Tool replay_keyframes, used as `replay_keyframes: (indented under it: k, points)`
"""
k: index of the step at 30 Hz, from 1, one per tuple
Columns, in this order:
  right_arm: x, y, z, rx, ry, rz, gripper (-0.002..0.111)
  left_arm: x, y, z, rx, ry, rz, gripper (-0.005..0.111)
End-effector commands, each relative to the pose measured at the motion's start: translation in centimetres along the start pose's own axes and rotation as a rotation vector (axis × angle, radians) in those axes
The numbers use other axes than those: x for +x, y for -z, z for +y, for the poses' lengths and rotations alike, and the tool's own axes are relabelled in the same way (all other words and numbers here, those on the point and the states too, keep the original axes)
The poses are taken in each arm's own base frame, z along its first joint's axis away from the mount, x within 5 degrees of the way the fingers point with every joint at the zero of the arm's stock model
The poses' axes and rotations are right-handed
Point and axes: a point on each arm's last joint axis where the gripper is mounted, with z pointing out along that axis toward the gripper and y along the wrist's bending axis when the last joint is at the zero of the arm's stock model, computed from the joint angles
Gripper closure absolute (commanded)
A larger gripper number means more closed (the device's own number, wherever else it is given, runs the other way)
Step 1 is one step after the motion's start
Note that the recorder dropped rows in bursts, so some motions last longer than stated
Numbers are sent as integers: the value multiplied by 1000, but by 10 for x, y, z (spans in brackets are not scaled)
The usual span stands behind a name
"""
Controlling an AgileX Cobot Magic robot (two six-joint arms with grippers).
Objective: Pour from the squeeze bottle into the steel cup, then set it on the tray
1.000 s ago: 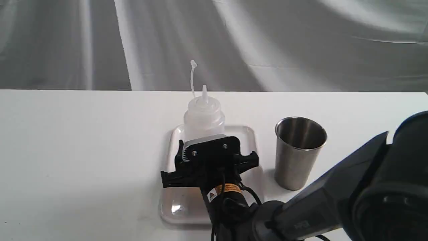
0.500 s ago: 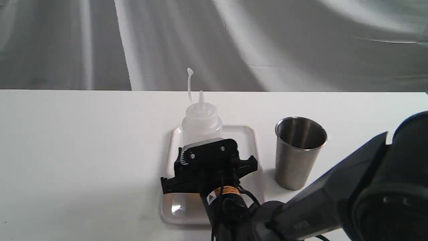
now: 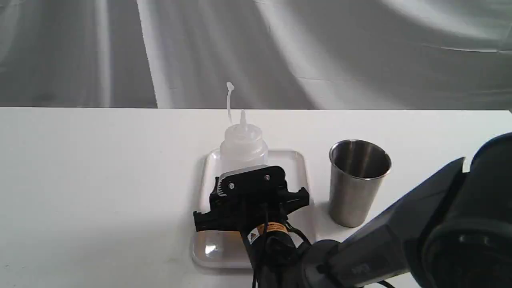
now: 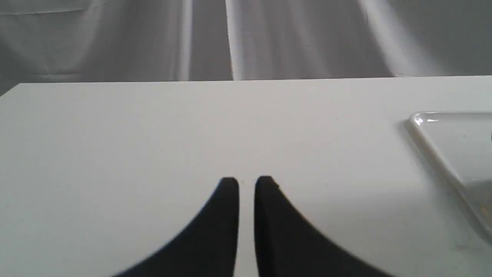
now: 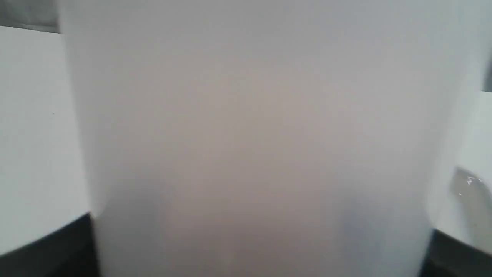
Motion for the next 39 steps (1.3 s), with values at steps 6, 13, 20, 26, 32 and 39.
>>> replay_keyframes:
  k: [6,13,20,26,32,39]
  points:
    - [-5,0,0,5,-7,-12,108,1,0,0,8,0,-5,98]
    - [-6,0,2,-9,0,-17,108,1,0,0,8,0,-5,98]
    - [-6,0,2,-10,-50,-15,108,1,0,0,8,3,-5,98]
    - [-5,0,1,-4,-54,-13,108,1,0,0,8,3,-5,98]
    - [-6,0,2,-17,-46,-16,108,1,0,0,8,0,-5,98]
    - [-6,0,2,-16,-41,-16,108,1,0,0,8,3,-5,98]
